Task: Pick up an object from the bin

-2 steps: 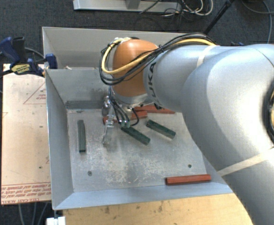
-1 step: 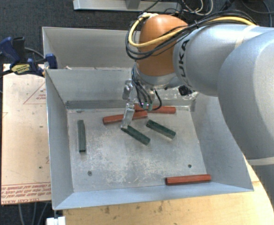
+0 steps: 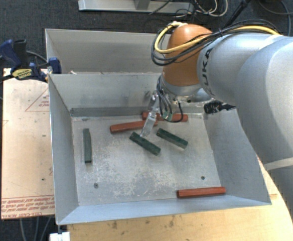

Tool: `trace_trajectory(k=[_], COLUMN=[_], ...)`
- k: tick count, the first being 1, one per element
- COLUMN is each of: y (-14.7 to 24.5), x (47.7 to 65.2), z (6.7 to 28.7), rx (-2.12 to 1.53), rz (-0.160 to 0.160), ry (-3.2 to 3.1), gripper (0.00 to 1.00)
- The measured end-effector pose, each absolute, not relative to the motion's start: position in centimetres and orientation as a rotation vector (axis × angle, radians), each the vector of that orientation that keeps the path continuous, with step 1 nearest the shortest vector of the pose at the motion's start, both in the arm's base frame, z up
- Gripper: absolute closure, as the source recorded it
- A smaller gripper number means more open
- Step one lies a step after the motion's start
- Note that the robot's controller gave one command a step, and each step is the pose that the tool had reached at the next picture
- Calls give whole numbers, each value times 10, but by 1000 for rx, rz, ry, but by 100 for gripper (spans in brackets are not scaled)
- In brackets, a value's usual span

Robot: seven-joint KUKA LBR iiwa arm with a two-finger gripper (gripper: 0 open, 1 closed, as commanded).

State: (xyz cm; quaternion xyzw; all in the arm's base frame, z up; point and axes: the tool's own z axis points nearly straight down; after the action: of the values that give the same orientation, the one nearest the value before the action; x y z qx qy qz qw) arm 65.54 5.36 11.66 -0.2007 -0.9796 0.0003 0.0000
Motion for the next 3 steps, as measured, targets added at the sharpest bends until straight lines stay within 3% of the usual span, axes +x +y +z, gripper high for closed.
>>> trace_trajectory(k=[1,2,3], y=[106,106,59], x=[652,652,618], z=[71,72,72], rx=[-1425,-1424,-1508], rz=[-5,-4,-3], ry=[-2804,-2804,-2760], gripper=[0,100,100])
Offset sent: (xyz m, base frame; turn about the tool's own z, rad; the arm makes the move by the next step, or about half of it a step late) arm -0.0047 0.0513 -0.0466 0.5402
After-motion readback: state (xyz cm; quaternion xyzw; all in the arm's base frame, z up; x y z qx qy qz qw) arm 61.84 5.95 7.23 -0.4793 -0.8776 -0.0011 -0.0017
